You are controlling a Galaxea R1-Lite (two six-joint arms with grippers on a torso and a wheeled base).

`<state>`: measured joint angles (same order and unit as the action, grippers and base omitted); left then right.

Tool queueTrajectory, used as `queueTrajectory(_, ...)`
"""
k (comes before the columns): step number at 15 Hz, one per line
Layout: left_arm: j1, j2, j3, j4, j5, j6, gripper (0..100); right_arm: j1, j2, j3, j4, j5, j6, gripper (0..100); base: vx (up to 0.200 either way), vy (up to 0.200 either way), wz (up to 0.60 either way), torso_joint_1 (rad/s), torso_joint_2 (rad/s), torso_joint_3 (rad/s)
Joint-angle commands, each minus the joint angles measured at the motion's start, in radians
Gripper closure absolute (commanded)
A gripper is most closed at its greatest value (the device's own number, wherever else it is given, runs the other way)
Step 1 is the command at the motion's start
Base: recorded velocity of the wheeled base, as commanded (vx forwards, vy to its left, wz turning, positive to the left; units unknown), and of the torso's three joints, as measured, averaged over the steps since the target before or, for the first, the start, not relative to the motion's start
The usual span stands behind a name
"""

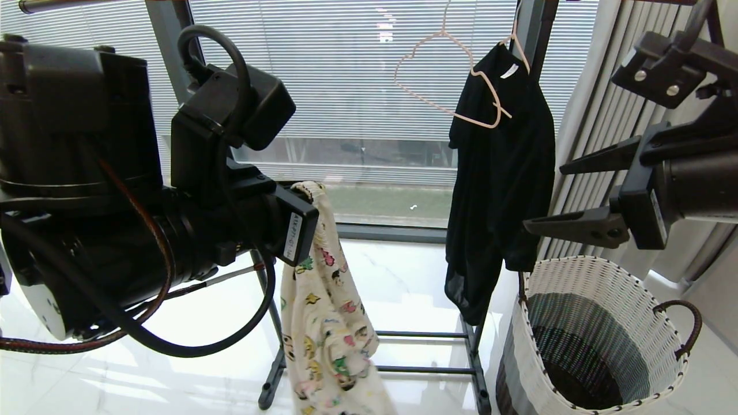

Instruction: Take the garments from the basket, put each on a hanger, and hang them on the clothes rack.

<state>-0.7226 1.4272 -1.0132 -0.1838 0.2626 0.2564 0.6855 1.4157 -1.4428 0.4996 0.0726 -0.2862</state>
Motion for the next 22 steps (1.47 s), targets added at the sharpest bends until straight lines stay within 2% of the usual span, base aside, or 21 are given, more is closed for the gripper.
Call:
queueTrajectory(1, 0.023, -0.002, 0.010, 0.001, 0.003, 0.001, 100, -0.029, -0.041, 0.061, -0.004, -0.005, -0.005, 0, 0.000, 0.000, 0.00, 0.000, 0.00, 0.000)
queueTrajectory(2, 0.035, -0.005, 0.016, 0.003, 0.004, 0.004, 100, -0.044, -0.049, 0.081, -0.010, -0.008, -0.007, 0, 0.000, 0.000, 0.00, 0.000, 0.00, 0.000)
queueTrajectory(4, 0.140, -0.054, 0.077, 0.004, 0.004, 0.052, 100, -0.146, -0.080, 0.177, -0.102, -0.016, -0.007, 0, 0.000, 0.000, 0.00, 0.000, 0.00, 0.000)
queueTrajectory(6, 0.213, -0.099, 0.113, 0.010, 0.006, 0.052, 100, -0.195, -0.118, 0.272, -0.173, -0.077, -0.007, 0, 0.000, 0.000, 0.00, 0.000, 0.00, 0.000)
queueTrajectory(8, 0.278, -0.165, 0.127, 0.095, 0.001, 0.040, 100, -0.198, -0.139, 0.364, -0.271, -0.178, -0.011, 0, 0.000, 0.000, 0.00, 0.000, 0.00, 0.000)
queueTrajectory(9, 0.295, -0.200, 0.127, 0.158, -0.003, 0.014, 100, -0.198, -0.139, 0.400, -0.335, -0.204, -0.022, 0, 0.000, 0.000, 0.00, 0.000, 0.00, 0.000)
queueTrajectory(11, 0.296, -0.249, 0.127, 0.224, -0.003, -0.089, 100, -0.198, -0.139, 0.484, -0.481, -0.212, -0.073, 0, 0.000, 0.000, 0.00, 0.000, 0.00, 0.000)
queueTrajectory(13, 0.302, -0.264, 0.128, 0.228, -0.003, -0.118, 100, -0.207, -0.141, 0.571, -0.579, -0.249, -0.145, 0, 0.000, 0.000, 0.00, 0.000, 0.00, 0.000)
queueTrajectory(15, 0.313, -0.268, 0.130, 0.228, -0.003, -0.118, 100, -0.208, -0.139, 0.621, -0.662, -0.266, -0.180, 0, 0.000, 0.000, 0.00, 0.000, 0.00, 0.000)
queueTrajectory(22, 0.316, -0.286, 0.188, 0.222, 0.006, -0.121, 100, -0.210, -0.136, 0.625, -0.682, -0.269, -0.179, 0, 0.000, 0.000, 0.00, 0.039, -0.12, -0.078)
